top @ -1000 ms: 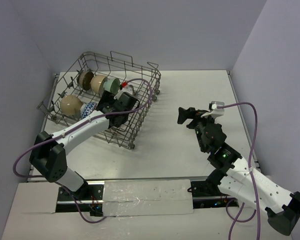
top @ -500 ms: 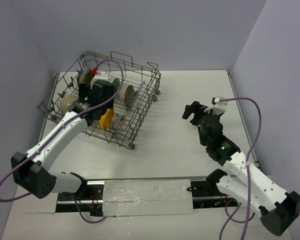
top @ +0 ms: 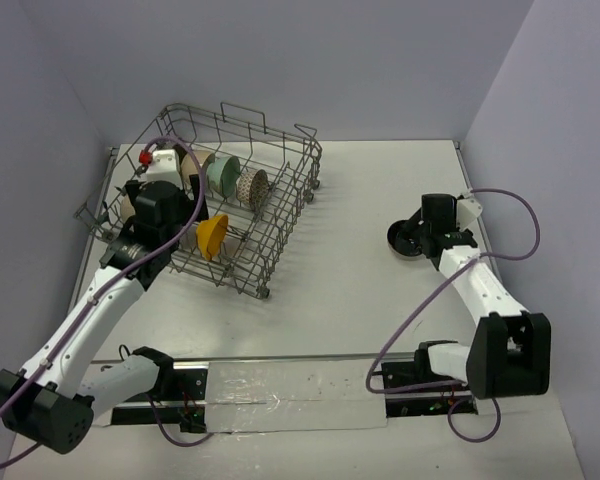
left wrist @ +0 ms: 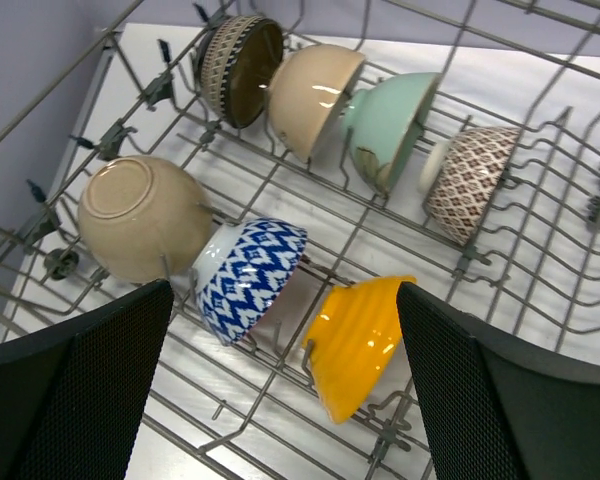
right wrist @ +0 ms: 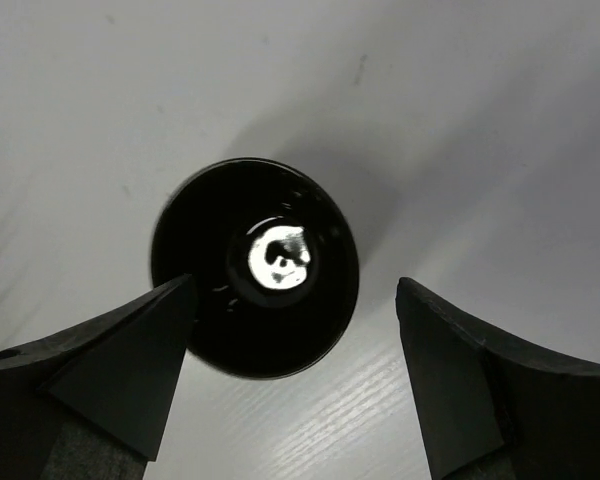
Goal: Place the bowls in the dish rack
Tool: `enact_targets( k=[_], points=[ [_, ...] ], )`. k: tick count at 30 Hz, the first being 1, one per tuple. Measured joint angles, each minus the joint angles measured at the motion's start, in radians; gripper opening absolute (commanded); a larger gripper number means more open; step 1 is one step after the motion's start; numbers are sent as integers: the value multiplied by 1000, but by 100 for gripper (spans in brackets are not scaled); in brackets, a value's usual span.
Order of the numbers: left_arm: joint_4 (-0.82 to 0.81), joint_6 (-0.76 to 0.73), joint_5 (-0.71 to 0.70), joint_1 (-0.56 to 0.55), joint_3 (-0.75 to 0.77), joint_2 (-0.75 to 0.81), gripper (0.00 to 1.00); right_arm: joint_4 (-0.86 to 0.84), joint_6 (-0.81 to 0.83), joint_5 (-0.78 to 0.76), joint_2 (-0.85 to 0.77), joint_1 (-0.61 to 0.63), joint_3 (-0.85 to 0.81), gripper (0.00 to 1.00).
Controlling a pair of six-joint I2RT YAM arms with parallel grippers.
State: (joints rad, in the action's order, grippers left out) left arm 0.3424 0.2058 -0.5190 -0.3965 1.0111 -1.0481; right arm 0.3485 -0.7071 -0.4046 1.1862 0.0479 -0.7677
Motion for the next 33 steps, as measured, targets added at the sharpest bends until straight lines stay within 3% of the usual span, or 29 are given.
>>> enact_targets(
  k=[7,15,23,28,33],
  points=[
    [-89,-48,97,0,-88,105,99,-2,-48,80,159,-83,5,67],
    [-142,-79,165,0,-108,151,99,-34,-66,103,220,-120,28,43],
    [-152,-105,278,-3,-108,151,99,-58,-63,117,220,-121,41,5],
    [-138,-163,343,-64,-98,154,99,-57,-42,129,186,-117,56,0],
    [-70,-240,372,-223,16,121,99,-48,10,159,91,-51,58,0]
  ],
)
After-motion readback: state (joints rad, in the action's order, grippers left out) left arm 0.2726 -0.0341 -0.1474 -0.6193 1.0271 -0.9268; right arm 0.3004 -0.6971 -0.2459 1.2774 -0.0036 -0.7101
